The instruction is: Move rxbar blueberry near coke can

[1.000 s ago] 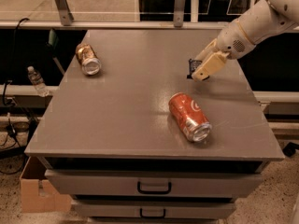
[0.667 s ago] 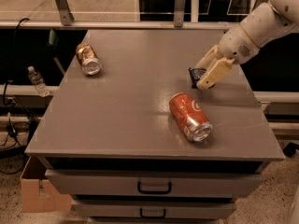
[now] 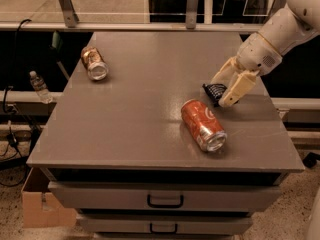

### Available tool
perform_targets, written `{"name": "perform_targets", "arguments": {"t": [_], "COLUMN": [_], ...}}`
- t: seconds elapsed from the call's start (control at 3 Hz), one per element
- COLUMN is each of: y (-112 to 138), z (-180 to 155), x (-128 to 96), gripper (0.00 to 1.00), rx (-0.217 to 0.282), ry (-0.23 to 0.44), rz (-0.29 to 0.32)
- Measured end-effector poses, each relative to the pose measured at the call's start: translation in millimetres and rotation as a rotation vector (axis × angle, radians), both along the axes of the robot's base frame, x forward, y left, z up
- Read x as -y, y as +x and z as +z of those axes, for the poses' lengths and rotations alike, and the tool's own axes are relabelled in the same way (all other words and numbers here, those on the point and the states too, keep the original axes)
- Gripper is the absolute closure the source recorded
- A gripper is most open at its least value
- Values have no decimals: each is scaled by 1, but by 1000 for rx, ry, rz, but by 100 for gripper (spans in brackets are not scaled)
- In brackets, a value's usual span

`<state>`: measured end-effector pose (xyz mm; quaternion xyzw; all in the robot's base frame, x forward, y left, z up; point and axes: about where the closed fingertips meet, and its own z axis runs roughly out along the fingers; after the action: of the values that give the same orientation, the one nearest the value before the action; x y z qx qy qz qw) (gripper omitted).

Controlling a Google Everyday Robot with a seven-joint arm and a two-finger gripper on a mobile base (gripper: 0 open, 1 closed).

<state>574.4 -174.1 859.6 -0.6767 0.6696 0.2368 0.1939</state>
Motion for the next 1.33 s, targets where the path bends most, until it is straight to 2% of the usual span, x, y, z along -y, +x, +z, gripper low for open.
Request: {"name": "perform_targets", "arguments": {"t": [0.33,0.67,1.33], "y": [-4,-8,-11], "z": [-6,-13,-19], "x": [-3,-7,-9], "gripper": [82,59,13], "rx": [-6,-20,-33], "ry": [0,2,-6], "rz": [45,70,88]}}
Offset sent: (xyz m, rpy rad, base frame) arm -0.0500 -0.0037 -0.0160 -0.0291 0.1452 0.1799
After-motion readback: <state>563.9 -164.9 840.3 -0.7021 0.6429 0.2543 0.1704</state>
